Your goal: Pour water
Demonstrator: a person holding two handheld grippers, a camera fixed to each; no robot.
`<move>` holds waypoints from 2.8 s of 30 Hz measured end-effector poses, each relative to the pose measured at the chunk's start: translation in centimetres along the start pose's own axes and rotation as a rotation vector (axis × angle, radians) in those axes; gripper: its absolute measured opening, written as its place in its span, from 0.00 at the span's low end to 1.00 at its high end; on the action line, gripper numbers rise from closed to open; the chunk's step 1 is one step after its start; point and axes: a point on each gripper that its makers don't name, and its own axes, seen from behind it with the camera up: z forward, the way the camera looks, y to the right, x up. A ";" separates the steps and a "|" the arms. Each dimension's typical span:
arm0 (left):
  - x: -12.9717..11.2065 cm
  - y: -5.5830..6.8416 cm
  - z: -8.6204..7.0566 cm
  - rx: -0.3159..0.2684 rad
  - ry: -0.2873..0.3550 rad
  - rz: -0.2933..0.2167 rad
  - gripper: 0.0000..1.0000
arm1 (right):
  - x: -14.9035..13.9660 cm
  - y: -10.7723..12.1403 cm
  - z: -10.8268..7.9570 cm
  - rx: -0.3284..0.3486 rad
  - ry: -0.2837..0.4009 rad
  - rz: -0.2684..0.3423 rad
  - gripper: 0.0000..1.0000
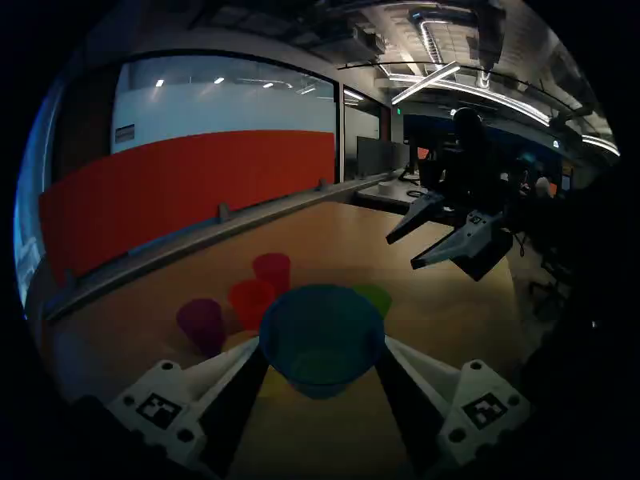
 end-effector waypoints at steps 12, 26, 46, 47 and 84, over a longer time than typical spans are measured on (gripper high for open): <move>3.2 -1.3 -1.8 0.036 0.076 -0.003 0.86 | 0.0 -0.4 0.5 0.006 0.006 -0.003 1.00; 6.1 -1.3 -3.1 0.050 0.154 0.002 0.86 | -1.3 -1.0 2.6 0.028 -0.021 -0.004 1.00; 6.1 -1.1 -3.2 0.051 0.156 0.011 0.86 | -4.9 -2.6 6.5 0.059 -0.083 -0.018 1.00; 6.1 -1.0 -3.2 0.051 0.155 0.011 0.86 | -5.1 -2.6 6.7 0.060 -0.086 -0.018 1.00; 4.5 -1.5 -2.8 0.048 0.130 0.001 0.86 | -5.8 -2.2 10.3 0.056 -0.109 -0.023 0.89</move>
